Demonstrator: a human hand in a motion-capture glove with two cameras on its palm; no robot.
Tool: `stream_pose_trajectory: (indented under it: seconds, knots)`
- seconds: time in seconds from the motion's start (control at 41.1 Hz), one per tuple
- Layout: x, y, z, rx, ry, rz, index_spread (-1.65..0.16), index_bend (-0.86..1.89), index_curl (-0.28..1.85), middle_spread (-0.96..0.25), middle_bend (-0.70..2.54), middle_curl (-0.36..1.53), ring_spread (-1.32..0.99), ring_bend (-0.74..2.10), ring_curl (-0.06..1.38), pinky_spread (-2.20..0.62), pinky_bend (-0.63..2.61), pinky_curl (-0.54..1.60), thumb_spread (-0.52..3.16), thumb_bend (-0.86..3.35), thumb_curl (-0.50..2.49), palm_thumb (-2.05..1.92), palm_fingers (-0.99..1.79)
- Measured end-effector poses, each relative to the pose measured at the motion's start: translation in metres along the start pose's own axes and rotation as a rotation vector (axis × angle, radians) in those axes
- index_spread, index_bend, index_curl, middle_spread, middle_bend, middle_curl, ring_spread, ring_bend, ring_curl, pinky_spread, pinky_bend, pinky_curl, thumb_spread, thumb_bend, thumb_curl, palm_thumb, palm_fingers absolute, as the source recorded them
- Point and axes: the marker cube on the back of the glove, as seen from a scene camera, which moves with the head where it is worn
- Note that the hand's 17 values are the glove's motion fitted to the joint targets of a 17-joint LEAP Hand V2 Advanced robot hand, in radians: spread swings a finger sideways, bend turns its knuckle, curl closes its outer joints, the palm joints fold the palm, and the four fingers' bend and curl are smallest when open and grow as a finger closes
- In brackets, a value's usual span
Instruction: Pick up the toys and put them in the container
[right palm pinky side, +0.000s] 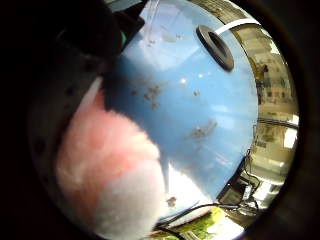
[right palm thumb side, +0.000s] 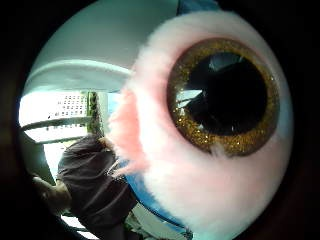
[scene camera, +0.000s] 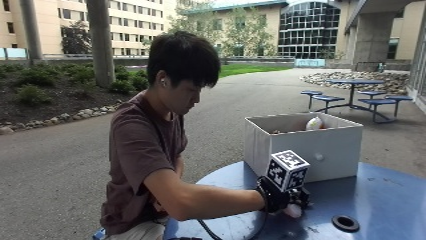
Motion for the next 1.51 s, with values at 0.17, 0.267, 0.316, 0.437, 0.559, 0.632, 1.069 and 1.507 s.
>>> stream_pose_trajectory:
  seconds: [0.17,0.267,0.316,0.437,0.559,0.632,1.069,1.507]
  knots:
    - [-0.01,-0.007,0.0,0.048,-0.051,0.026,-0.09,0.87,0.43,-0.22,0.65,0.45,-0.35,0.69,0.51,-0.37,0.65,0.34,1.13,0.35,0.58,0.88,1.21]
    - [-0.015,-0.007,-0.001,0.02,-0.063,0.045,-0.03,0.94,0.49,-0.18,1.06,0.58,-0.36,0.78,0.57,-0.38,0.66,0.36,1.04,0.37,0.64,0.92,1.45]
    - [-0.018,-0.007,-0.001,0.012,-0.06,0.059,-0.01,0.99,0.51,-0.16,1.11,0.6,-0.36,0.85,0.59,-0.39,0.69,0.38,0.98,0.37,0.67,0.93,1.42]
    - [-0.021,-0.002,-0.002,0.006,-0.075,0.102,0.03,1.07,0.56,-0.12,1.2,0.64,-0.34,1.05,0.66,-0.41,0.76,0.42,0.91,0.43,0.75,1.0,1.41]
    - [-0.021,0.004,-0.007,-0.021,-0.106,0.175,0.05,1.14,0.6,-0.09,1.29,0.68,-0.32,1.15,0.69,-0.42,0.8,0.46,0.76,0.43,0.83,0.97,1.32]
    - [-0.021,0.004,-0.014,-0.053,-0.117,0.214,0.06,1.18,0.62,-0.08,1.33,0.69,-0.3,1.2,0.71,-0.42,0.82,0.47,0.68,0.43,0.87,0.96,1.28]
    - [-0.049,0.036,-0.164,-0.035,0.037,0.345,-0.06,1.29,0.77,-0.12,1.5,0.8,-0.37,1.16,0.76,-0.33,0.85,0.55,0.32,0.19,0.97,0.63,0.59]
    - [-0.145,-0.015,-0.358,0.056,0.203,0.365,-0.14,1.33,0.9,-0.16,1.59,0.89,-0.47,1.22,0.82,-0.29,0.96,0.61,0.34,0.11,1.04,0.62,0.43]
